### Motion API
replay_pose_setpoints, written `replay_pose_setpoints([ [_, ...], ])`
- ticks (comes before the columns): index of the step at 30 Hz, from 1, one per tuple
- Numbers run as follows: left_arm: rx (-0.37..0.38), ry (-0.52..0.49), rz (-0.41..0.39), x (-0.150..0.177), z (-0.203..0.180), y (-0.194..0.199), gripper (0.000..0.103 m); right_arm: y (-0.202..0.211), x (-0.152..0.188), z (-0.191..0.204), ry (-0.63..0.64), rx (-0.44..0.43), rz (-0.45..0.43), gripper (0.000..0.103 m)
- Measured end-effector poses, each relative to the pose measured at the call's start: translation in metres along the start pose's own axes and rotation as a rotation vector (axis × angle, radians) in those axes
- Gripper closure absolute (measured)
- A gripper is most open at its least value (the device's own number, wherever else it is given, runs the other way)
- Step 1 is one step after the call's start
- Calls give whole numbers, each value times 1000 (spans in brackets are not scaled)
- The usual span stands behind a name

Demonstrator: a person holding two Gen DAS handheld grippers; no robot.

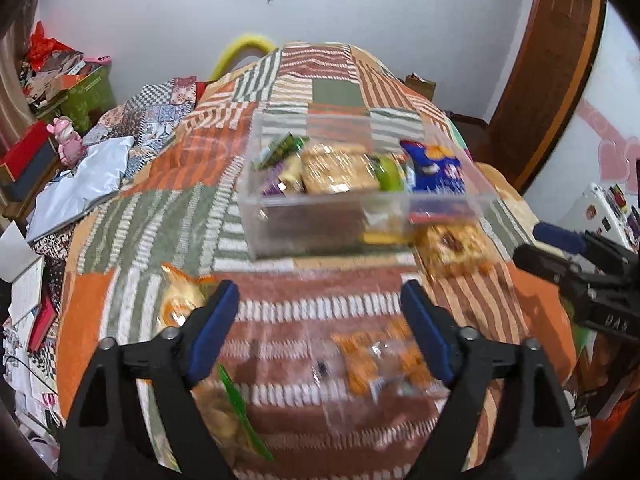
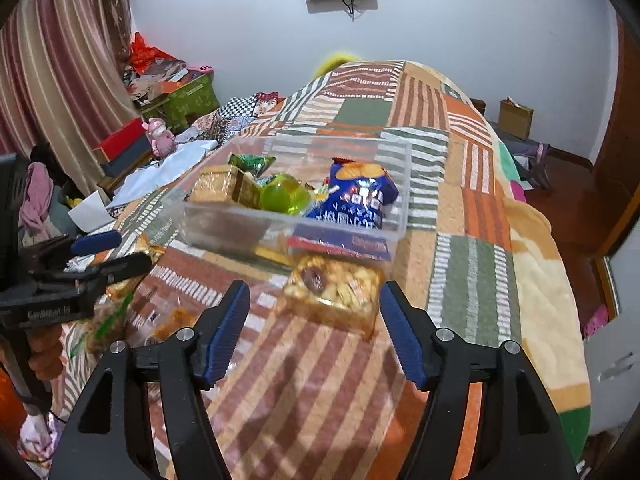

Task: Organize snacks
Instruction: 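Grasp the orange-crisp zip bag with the left tool while the right tool grasps the nut-cluster pack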

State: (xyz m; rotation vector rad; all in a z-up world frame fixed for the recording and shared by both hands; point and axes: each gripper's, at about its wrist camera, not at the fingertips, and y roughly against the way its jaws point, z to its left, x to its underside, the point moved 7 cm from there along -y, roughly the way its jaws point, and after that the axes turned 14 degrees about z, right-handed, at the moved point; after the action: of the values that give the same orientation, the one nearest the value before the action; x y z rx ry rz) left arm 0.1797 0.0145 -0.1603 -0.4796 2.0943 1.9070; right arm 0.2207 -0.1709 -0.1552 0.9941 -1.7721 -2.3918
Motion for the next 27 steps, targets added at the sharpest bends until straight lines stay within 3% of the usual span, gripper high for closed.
replay_pose_setpoints([
  [9,15,-52,67,40,-31,-16,9,-4,17,-1,0,0,20,30],
  [17,32,-41,138,41,-43,-52,5,-19,13,-3,-1,8,47,30],
  [19,29,-36,132,40,-42,-59,0,-24,10,-8,-14,6,55,30],
  [27,85,-16,148,38,-40,-74,0,-49,0,-12,-25,14,98,29],
])
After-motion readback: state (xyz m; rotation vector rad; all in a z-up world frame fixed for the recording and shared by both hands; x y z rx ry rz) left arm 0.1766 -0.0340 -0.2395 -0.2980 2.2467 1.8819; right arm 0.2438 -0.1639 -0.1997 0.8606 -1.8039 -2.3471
